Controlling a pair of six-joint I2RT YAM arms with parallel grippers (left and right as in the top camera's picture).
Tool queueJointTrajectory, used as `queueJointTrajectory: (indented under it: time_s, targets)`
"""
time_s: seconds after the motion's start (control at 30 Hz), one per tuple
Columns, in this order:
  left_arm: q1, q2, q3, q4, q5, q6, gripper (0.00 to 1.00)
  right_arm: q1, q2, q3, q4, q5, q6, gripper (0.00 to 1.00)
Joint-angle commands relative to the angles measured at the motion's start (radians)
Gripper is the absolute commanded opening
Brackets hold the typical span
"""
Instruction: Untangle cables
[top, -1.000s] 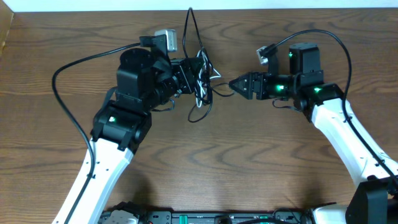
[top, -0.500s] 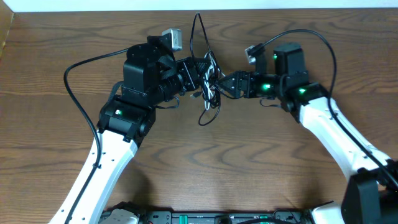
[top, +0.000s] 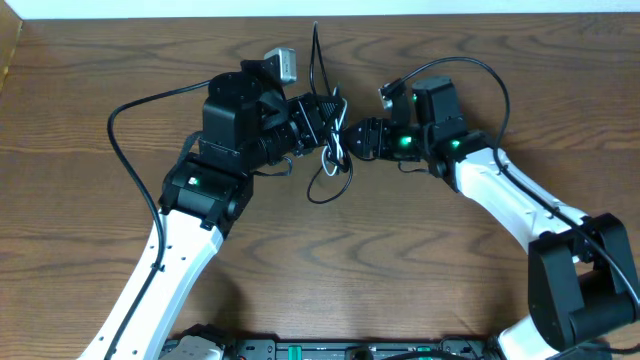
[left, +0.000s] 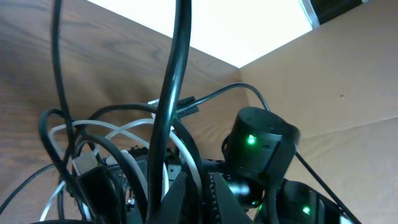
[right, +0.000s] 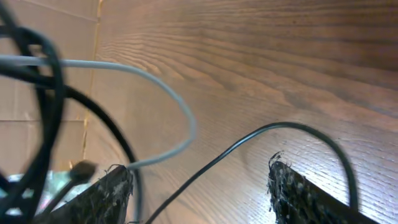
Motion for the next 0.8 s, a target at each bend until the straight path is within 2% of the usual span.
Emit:
queueJointTrajectory:
  time_s: [0.0, 0.23, 0.33, 0.57, 0.73, 0.77]
  targets:
    - [-0.002, -0.003, 0.02, 0.013, 0.028, -0.01, 0.08, 0.005, 0.015, 0.011, 0.004, 0.029, 0.025, 0.66]
    - [-0.002, -0.003, 0.02, 0.013, 0.028, -0.01, 0.07, 0.005, 0.015, 0.011, 0.027, -0.001, 0.025, 0.64]
    - [-0.002, -0.003, 0.02, 0.024, 0.028, -0.01, 0.07, 0.005, 0.015, 0.011, -0.002, 0.0, 0.0, 0.57]
    - [-0.002, -0.003, 0.02, 0.038, 0.027, -0.009, 0.07, -0.013, 0.015, 0.011, -0.093, -0.003, -0.074, 0.53]
    - [-0.002, -0.003, 0.02, 0.039, 0.014, -0.009, 0.08, -0.067, 0.015, 0.011, -0.175, -0.082, -0.178, 0.44]
    - [-0.002, -0.003, 0.02, 0.039, 0.012, -0.009, 0.08, -0.09, 0.014, 0.011, -0.204, -0.119, -0.219, 0.39]
